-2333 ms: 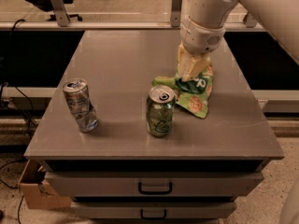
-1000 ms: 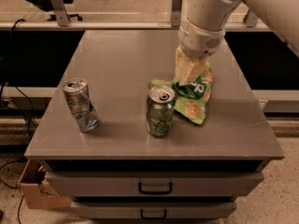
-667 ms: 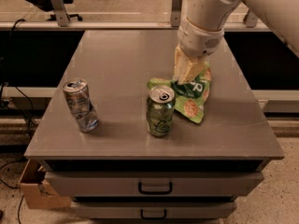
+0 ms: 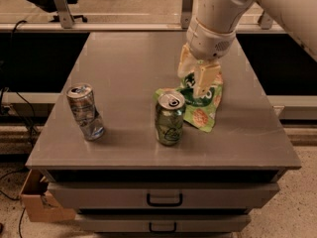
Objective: Move green rice chip bag near green can
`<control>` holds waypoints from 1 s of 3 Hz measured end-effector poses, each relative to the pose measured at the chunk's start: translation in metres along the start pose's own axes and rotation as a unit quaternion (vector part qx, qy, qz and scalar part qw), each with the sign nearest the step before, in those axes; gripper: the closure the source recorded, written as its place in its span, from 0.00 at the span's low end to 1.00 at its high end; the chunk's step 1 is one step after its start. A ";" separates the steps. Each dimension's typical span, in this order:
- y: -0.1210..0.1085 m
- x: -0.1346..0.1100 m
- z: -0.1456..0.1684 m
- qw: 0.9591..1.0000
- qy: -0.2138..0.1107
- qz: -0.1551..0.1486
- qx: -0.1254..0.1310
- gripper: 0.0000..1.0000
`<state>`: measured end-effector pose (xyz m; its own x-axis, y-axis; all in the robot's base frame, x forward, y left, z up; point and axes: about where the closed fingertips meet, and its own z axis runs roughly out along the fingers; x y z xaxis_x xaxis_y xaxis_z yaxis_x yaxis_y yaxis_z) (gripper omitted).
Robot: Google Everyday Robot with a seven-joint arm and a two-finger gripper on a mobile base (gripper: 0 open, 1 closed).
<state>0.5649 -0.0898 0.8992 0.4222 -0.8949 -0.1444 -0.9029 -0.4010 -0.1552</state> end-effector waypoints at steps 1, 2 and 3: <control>-0.002 0.000 -0.001 1.000 -0.004 0.002 0.010 0.00; 0.007 0.015 -0.022 0.999 0.024 0.027 0.039 0.00; 0.028 0.039 -0.059 0.993 0.064 0.065 0.078 0.00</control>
Offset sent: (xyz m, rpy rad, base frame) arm -0.0127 -0.0541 0.0484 -0.0485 -0.1588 -0.1651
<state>0.5515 -0.1474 0.9471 0.2799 -0.9588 -0.0488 -0.9211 -0.2538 -0.2952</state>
